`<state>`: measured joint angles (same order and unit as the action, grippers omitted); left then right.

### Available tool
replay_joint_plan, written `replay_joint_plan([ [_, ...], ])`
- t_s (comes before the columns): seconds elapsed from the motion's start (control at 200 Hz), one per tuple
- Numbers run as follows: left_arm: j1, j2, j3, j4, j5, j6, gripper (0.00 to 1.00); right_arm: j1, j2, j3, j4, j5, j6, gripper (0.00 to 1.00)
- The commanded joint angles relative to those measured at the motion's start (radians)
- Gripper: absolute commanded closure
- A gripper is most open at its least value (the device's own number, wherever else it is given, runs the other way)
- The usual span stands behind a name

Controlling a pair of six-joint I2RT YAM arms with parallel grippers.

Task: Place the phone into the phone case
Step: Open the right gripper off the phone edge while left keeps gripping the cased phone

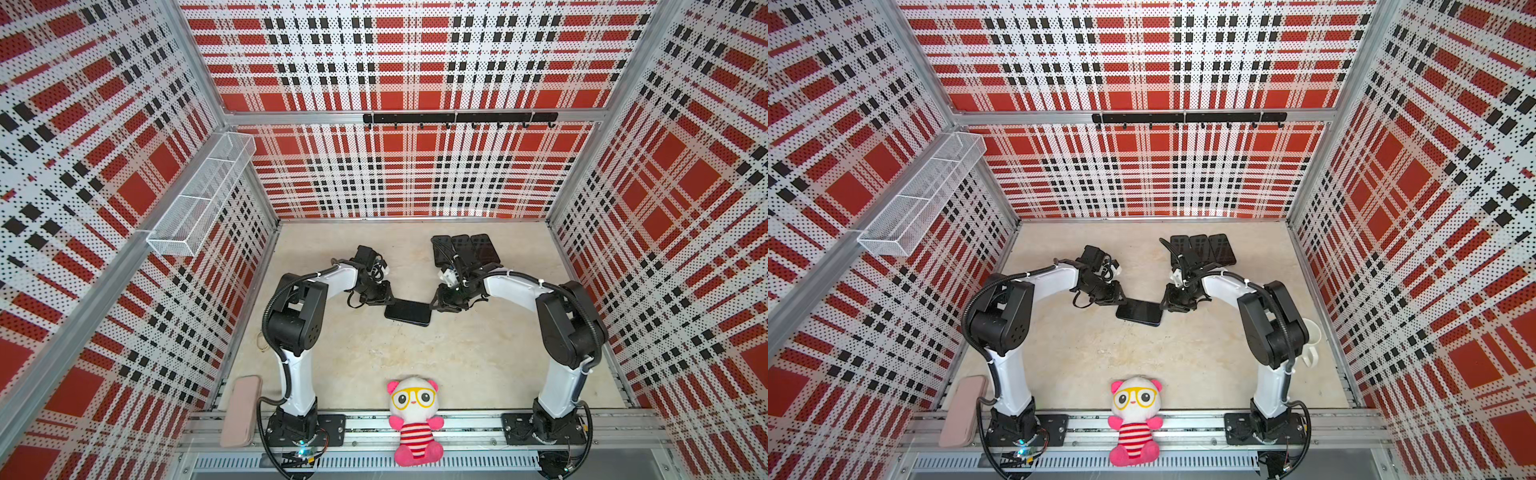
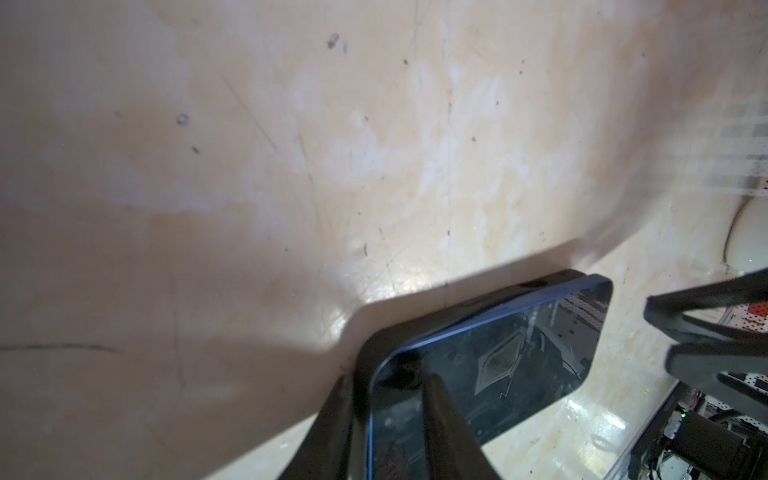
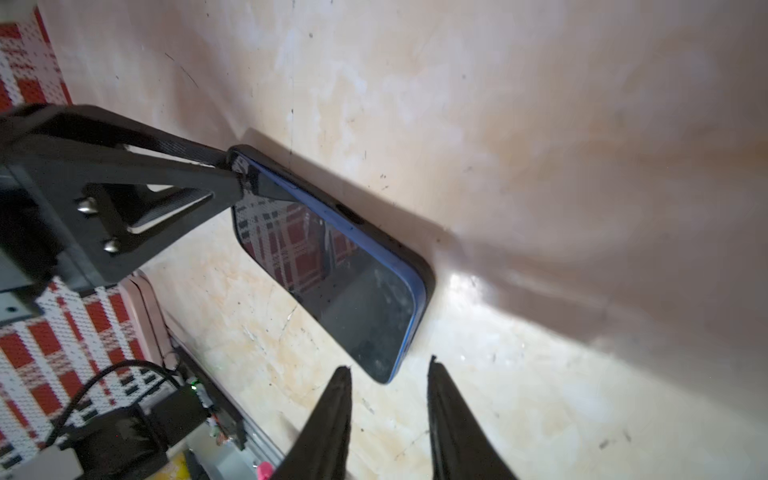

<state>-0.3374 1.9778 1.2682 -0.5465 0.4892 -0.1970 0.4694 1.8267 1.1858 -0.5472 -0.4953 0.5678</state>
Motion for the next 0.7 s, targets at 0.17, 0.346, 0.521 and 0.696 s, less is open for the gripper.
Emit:
replay_joint_plan([
  [0.17, -0.011, 0.003, 0.001, 0.008, 0.014, 0.006, 0.69, 0.033, -0.015, -0.065, 0.097, -0.010, 0.074, 0.76],
  [0.346, -0.014, 0.005, 0.000, 0.009, 0.017, 0.005, 0.69, 0.037, 0.015, -0.072, 0.141, -0.017, 0.085, 0.79],
  [0.521, -0.016, 0.008, 0.000, 0.008, 0.028, 0.004, 0.69, 0.064, 0.046, -0.086, 0.168, -0.025, 0.114, 0.80],
  [0.696, -0.012, 0.002, 0.001, 0.008, 0.031, 0.003, 0.61, 0.071, 0.049, -0.134, 0.214, -0.023, 0.150, 0.81],
])
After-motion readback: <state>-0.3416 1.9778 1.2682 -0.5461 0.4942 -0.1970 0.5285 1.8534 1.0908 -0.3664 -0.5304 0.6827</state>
